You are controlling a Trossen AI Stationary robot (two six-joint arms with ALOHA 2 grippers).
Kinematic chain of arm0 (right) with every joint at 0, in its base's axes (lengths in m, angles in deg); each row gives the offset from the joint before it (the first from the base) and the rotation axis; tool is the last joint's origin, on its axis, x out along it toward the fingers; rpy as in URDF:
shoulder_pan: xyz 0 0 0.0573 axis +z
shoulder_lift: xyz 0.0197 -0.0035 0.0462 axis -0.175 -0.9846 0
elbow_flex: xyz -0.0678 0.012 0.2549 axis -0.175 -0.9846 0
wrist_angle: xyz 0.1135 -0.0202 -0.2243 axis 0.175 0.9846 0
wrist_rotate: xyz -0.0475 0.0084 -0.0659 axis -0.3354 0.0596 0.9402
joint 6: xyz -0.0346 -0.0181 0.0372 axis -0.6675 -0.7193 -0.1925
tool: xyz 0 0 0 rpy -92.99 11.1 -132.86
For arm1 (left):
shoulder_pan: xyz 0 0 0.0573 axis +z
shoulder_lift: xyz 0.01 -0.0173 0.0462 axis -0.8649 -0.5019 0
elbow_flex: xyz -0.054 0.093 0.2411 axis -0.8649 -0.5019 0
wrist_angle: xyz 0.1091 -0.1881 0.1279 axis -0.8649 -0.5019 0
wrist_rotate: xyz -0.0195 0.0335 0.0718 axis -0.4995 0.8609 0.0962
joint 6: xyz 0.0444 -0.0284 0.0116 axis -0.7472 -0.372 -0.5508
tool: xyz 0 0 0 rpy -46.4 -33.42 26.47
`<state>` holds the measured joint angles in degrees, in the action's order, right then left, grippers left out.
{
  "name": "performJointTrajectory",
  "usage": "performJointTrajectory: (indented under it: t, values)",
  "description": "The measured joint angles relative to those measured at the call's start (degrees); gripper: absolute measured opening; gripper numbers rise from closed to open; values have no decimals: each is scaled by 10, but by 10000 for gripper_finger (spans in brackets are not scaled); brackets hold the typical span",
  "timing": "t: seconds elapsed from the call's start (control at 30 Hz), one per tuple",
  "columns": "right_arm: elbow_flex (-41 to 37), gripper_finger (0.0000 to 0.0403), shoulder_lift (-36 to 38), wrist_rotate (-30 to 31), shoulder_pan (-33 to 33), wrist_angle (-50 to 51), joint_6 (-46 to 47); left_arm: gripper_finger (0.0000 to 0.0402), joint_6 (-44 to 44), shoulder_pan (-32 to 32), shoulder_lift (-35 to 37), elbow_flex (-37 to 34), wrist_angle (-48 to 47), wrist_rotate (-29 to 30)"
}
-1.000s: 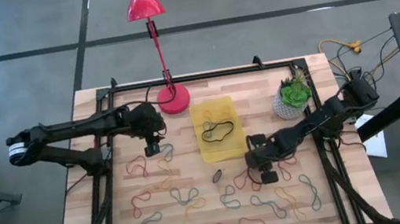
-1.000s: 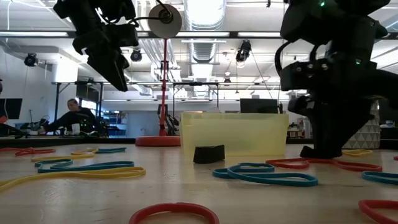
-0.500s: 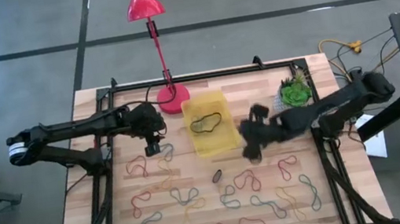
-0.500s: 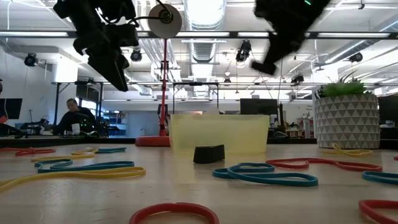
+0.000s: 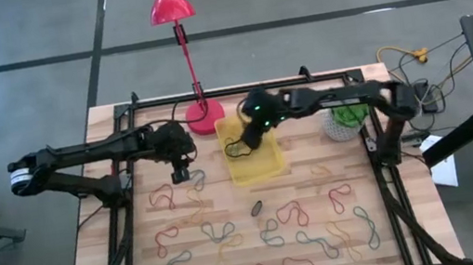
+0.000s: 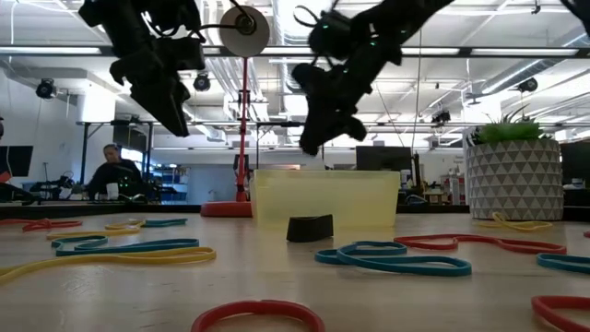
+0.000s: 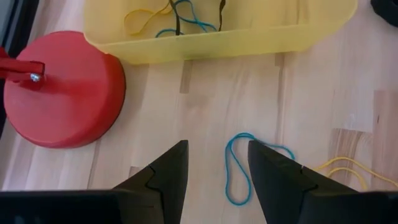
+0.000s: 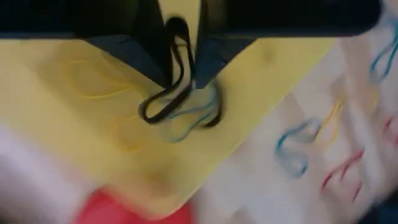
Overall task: Pick and place rubber bands into bin
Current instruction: Put the black rubber band into the yellow bin, then put the yellow rubber band into the yellow bin
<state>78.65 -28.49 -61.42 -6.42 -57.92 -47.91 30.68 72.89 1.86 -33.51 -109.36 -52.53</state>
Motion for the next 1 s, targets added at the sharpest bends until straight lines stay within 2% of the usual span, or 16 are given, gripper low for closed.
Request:
performJointTrajectory:
  t: [0.1,0.2,0.27,0.37,0.43,0.6,0.73,0.87,1.0]
  values:
    - [47,127,-35,-4,11,72,-35,151,2,0,0,0,-10,0]
    - [74,179,-38,16,27,131,-117,151,15,0,0,-1,-20,1]
    - [79,206,-14,57,44,157,-191,151,15,0,0,-3,-22,1]
    - [59,231,35,151,76,213,-275,151,13,0,0,-9,-22,2]
    - [24,240,68,177,88,249,-284,151,13,0,0,-15,-21,6]
    - [-103,249,159,135,107,286,-192,151,14,0,0,-41,-3,6]
    - [-205,249,209,125,156,270,-175,151,14,0,0,-47,1,6]
    - [-275,247,226,133,199,252,-216,151,10,1,0,-47,4,12]
    - [-309,240,226,133,213,224,-199,151,10,1,0,-47,4,13]
